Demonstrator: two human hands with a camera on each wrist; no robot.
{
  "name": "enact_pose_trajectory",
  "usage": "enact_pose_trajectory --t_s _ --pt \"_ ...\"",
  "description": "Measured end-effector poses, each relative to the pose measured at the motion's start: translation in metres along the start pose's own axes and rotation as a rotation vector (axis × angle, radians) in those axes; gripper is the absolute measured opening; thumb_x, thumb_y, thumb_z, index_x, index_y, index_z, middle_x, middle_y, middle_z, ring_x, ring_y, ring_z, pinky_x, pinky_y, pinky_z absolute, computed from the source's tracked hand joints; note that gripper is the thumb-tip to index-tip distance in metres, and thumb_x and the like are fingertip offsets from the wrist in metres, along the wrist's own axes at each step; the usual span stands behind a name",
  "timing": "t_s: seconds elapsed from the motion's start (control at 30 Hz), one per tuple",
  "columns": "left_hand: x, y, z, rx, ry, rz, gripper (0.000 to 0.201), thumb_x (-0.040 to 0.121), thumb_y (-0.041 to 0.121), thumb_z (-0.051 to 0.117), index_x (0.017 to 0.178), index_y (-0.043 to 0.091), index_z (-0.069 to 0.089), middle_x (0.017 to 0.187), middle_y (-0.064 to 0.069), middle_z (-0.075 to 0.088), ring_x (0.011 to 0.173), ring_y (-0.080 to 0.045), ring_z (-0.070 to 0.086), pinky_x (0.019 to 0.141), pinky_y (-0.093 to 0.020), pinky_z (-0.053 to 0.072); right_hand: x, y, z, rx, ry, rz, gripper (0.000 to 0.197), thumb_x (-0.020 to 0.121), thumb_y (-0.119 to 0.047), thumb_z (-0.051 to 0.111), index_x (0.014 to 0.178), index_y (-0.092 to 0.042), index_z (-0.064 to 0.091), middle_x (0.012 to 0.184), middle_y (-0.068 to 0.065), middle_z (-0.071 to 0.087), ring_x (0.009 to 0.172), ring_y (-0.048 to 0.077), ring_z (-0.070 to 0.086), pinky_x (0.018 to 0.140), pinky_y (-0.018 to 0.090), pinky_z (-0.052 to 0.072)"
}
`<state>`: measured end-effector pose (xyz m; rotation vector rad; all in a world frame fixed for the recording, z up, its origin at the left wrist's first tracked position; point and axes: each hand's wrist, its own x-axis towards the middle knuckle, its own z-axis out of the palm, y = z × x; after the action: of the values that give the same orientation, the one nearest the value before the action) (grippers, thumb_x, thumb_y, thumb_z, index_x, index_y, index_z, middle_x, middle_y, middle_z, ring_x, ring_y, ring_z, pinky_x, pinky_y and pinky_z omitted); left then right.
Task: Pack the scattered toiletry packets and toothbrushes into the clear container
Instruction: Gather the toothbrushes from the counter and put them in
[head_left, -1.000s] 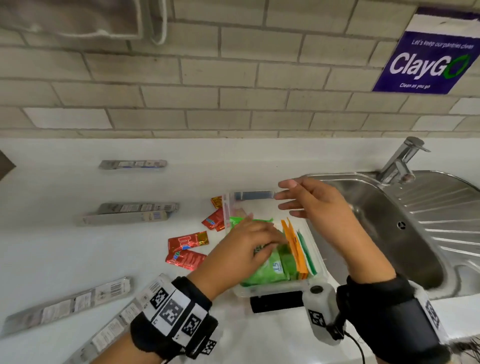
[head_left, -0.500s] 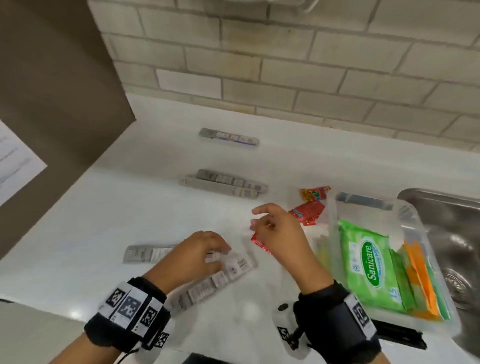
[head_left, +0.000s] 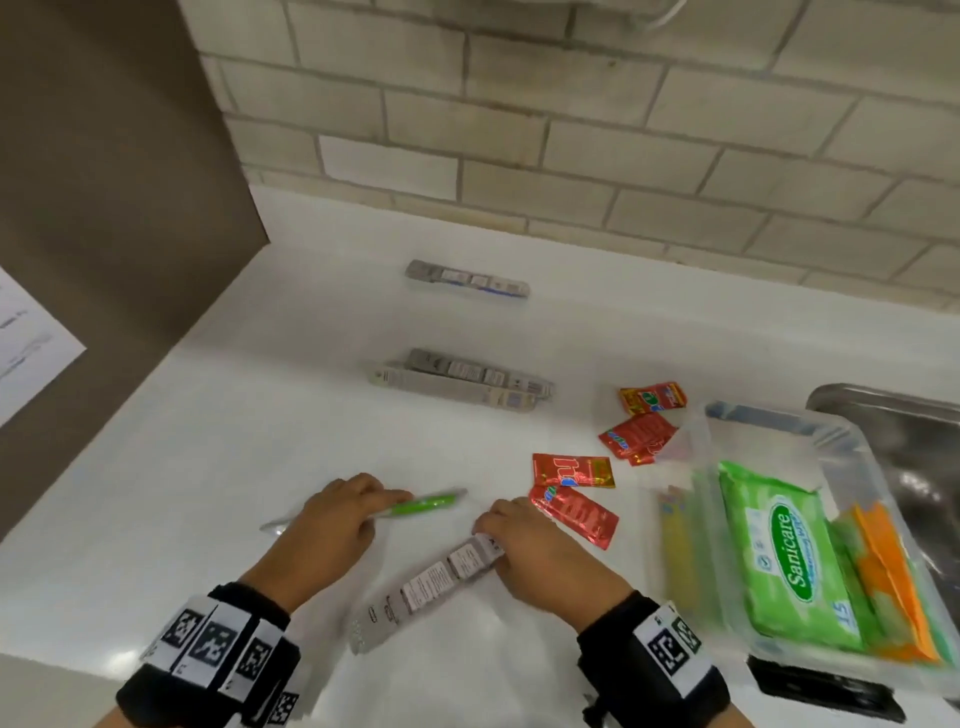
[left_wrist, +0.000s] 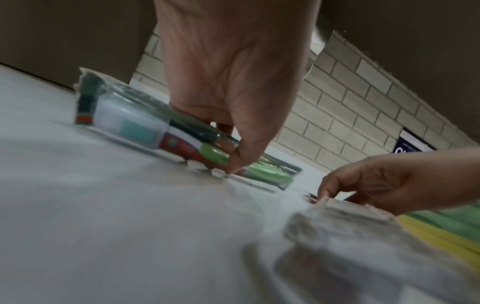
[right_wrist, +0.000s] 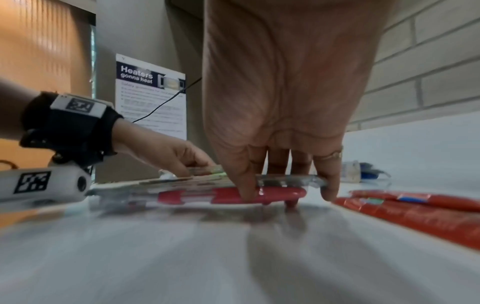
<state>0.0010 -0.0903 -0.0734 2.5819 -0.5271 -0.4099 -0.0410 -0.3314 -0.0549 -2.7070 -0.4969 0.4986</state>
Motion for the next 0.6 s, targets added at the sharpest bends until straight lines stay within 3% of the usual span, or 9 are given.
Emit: enact_pose_trajectory --t_s 0.13,0.2,0.27,0.33,0.4,0.5,0.53,0.6 --pt "0.015 0.023 -0.038 -0.348 -0.037 -0.075 0.038 0.091 0.026 0.048 0.123 0.045 0.046 0.086 0.015 0.060 0.073 -0.005 0.059 0.073 -0.024 0.046 -0.030 -0.002 -0.035 0.251 0.008 0.141 0.027 0.093 -0.012 0.043 0.118 -0.017 0.048 0.108 0.007 0.060 0.094 0.022 0.058 0.079 0.030 0.045" --pt "0.029 0.040 -0.059 -0.361 -0.035 -0.062 0.037 0.094 0.033 0.043 0.124 0.052 0.031 0.089 0.008 0.063 0.054 -0.010 0.065 0.053 -0.025 0.051 -0.050 -0.004 -0.059 0.447 0.042 0.174 0.032 0.095 -0.016 0.043 0.126 -0.024 0.039 0.105 0.002 0.058 0.088 0.017 0.058 0.079 0.029 0.046" --pt "0.046 0.060 -0.077 -0.460 -0.107 -0.052 0.042 0.095 0.032 0.042 0.129 0.049 0.024 0.099 0.000 0.060 0.050 -0.017 0.066 0.043 -0.029 0.051 -0.073 -0.004 -0.086 0.738 0.114 0.139 0.041 0.093 -0.011 0.048 0.127 -0.029 0.033 0.106 0.005 0.060 0.093 0.017 0.063 0.083 0.035 0.051" --pt "0.061 0.084 -0.089 -0.620 -0.215 -0.041 0.047 0.092 0.023 0.050 0.128 0.045 0.030 0.110 -0.005 0.057 0.057 -0.018 0.067 0.047 -0.035 0.055 -0.096 0.002 -0.115 1.031 0.245 0.114 0.054 0.088 -0.006 0.055 0.130 -0.030 0.031 0.107 0.005 0.063 0.104 0.022 0.064 0.091 0.046 0.051" --pt "0.073 0.113 -0.098 -0.778 -0.333 0.014 0.060 0.083 0.013 0.056 0.126 0.048 0.032 0.119 0.005 0.054 0.074 -0.020 0.071 0.054 -0.037 0.058 -0.119 0.011 -0.145 1.251 0.366 0.072 0.057 0.081 -0.014 0.067 0.128 -0.029 0.036 0.108 0.011 0.065 0.107 0.033 0.064 0.089 0.050 0.051" --pt "0.090 0.153 -0.103 -0.842 -0.471 0.169 0.079 0.079 0.001 0.062 0.129 0.051 0.028 0.124 0.022 0.050 0.097 -0.015 0.068 0.069 -0.031 0.059 -0.146 0.034 -0.181 1.561 0.483 0.002 0.045 0.072 -0.030 0.076 0.109 -0.025 0.050 0.109 0.019 0.067 0.099 0.047 0.064 0.080 0.049 0.057" --pt "0.094 0.166 -0.104 -0.842 -0.496 0.220 0.082 0.079 0.005 0.066 0.132 0.051 0.024 0.127 0.023 0.048 0.103 -0.013 0.066 0.073 -0.029 0.058 -0.152 0.042 -0.192 1.622 0.529 0.011 0.038 0.074 -0.032 0.073 0.104 -0.021 0.052 0.106 0.022 0.068 0.095 0.046 0.066 0.078 0.049 0.058" --pt "0.105 0.189 -0.103 -0.851 -0.508 0.281 0.096 0.063 0.029 0.082 0.134 0.050 0.022 0.127 0.017 0.054 0.108 -0.013 0.064 0.078 -0.025 0.056 -0.161 0.060 -0.209 1.647 0.637 0.089 0.021 0.081 -0.028 0.060 0.094 -0.013 0.053 0.091 0.021 0.070 0.085 0.040 0.070 0.070 0.044 0.060"
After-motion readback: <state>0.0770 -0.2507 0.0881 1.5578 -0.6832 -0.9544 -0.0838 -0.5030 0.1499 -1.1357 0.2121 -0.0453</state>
